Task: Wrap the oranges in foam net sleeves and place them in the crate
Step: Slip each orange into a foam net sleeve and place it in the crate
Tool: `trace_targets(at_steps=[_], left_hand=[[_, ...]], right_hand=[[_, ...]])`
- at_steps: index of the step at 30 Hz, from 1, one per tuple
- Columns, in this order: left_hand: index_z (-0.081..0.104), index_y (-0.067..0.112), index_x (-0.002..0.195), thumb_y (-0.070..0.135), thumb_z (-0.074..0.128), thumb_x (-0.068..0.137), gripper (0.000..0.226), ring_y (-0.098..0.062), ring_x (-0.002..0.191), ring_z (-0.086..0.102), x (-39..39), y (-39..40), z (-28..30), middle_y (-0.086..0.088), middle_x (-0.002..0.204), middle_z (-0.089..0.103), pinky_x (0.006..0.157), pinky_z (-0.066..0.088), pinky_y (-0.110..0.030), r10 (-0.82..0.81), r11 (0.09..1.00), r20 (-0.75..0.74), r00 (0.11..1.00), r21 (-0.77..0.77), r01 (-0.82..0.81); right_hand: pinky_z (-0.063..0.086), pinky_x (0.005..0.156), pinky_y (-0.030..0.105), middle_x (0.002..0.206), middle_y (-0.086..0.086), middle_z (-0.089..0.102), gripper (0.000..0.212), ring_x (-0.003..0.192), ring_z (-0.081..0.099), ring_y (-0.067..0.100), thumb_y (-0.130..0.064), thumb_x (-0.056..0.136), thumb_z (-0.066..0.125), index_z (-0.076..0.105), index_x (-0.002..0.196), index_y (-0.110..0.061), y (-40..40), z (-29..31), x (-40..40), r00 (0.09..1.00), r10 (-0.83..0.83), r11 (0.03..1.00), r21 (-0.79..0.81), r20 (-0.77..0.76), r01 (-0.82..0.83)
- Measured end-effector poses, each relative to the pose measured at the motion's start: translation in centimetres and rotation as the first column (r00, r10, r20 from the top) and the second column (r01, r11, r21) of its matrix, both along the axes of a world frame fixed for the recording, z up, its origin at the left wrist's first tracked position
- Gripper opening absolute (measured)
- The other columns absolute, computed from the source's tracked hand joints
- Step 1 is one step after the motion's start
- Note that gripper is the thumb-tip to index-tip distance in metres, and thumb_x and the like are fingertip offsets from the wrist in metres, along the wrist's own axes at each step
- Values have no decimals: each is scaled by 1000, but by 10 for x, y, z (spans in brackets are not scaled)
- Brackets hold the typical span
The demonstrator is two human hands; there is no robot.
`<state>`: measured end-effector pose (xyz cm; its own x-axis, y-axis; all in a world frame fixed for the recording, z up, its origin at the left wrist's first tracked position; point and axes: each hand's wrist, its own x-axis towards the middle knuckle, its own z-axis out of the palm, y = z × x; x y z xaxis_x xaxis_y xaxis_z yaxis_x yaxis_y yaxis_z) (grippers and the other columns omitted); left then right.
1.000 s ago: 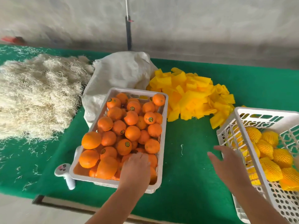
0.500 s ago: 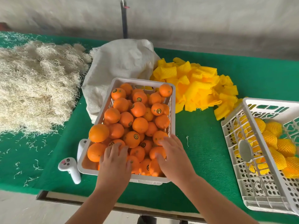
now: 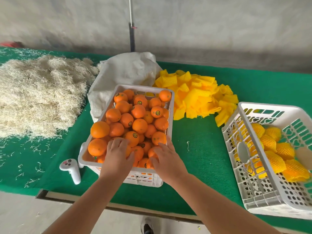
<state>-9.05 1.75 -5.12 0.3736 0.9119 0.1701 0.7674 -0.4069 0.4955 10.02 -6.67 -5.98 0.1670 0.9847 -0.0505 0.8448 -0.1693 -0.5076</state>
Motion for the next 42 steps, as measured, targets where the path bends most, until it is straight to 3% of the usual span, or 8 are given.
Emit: trace_targets(at_steps=[3,7,14,22,29,32,35,42], left_hand=[[64,24,128,32,74,94,36,-13,113,52,29,-6,8,8,124,58,92,44,-28,-11,996,187,982,-80,26],[66,39,101,44,70,95,8,-3,90,62,67,-9,11,18,101,66,69,45,-19,175,942,419,891,-335,-28],[74,33,97,60,61,87,31,-36,98,67,53,-3,-3,-11,96,67,80,65,-56,313,856,578,754,-516,40],[70,30,98,89,41,78,68,-19,90,68,63,5,-11,6,91,71,72,58,-40,182,907,458,870,-421,32],[65,40,112,83,64,77,55,-17,103,68,59,12,-10,7,111,67,85,64,-43,116,828,497,860,-526,193],[61,46,123,49,93,66,65,-21,101,75,51,15,-14,2,123,63,86,66,-43,106,743,561,821,-594,309],[61,42,125,26,94,78,59,-18,89,80,48,16,-17,-4,125,65,76,67,-37,116,720,630,768,-586,372],[63,34,131,68,64,94,50,-28,90,80,52,10,-12,-6,120,75,66,66,-40,246,694,670,701,-627,355]], right_hand=[[-23,119,23,143,1,59,35,160,-9,8,-36,109,36,65,120,-23,-6,0,1,998,-15,999,41,-61,17],[-1,133,37,150,3,52,33,162,-10,15,-31,106,41,66,124,-20,-6,-12,1,995,-8,996,86,-94,16],[20,129,44,152,-4,52,43,161,-4,11,-46,101,56,58,138,-25,-6,-28,3,984,-65,982,166,-165,93],[20,125,40,158,-21,42,80,159,-13,1,-85,84,50,46,150,-41,-3,-39,-1,988,-79,975,198,-136,105],[11,126,34,161,-18,41,61,159,-6,2,-65,97,56,51,150,-36,-1,-37,1,988,-93,964,236,-126,120],[12,124,31,162,-19,40,56,159,-5,0,-61,102,51,49,152,-36,-1,-39,-2,985,-107,962,238,-134,137],[18,127,37,166,-16,34,65,159,-6,0,-67,102,41,40,157,-33,0,-42,-3,986,-131,962,229,-98,151],[12,120,31,173,-13,17,92,159,-8,1,-78,93,48,18,167,-34,0,-45,-5,980,-153,961,211,-127,177]])
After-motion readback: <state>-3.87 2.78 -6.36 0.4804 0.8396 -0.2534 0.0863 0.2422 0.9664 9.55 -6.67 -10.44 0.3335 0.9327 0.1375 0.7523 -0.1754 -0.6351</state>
